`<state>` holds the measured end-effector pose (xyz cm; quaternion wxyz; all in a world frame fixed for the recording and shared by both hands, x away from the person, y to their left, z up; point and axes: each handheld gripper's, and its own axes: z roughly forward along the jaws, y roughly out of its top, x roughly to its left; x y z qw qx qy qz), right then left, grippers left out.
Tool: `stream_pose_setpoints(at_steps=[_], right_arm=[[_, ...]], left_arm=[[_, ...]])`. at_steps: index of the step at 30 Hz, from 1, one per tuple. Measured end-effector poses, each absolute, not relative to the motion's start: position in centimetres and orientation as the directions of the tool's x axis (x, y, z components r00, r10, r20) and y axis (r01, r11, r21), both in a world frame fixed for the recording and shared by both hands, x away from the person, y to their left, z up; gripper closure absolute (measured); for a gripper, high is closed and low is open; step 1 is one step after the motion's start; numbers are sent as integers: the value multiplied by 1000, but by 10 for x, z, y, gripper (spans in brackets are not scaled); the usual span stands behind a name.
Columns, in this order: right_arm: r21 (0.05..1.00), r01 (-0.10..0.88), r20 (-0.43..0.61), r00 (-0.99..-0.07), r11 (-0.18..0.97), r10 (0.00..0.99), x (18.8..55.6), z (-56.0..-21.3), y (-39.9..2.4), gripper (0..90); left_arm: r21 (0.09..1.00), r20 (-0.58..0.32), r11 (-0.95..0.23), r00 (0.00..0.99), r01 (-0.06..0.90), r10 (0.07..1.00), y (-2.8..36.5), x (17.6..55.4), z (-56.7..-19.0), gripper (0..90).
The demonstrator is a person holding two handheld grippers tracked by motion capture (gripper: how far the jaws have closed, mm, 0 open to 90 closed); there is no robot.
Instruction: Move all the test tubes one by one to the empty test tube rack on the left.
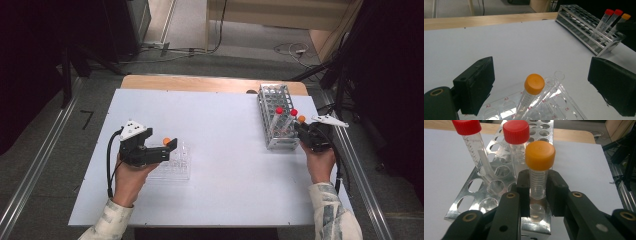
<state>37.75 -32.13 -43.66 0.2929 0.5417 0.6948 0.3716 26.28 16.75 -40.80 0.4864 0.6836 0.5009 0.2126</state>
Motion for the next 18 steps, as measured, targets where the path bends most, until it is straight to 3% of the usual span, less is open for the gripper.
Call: stream_pose_setpoints(at_steps=[18], right_arm=[[884,435,-42,-295,173,955,347,-377,-319,721]], left_arm=[[885,-185,-24,397,465,899,167,261,-406,76]])
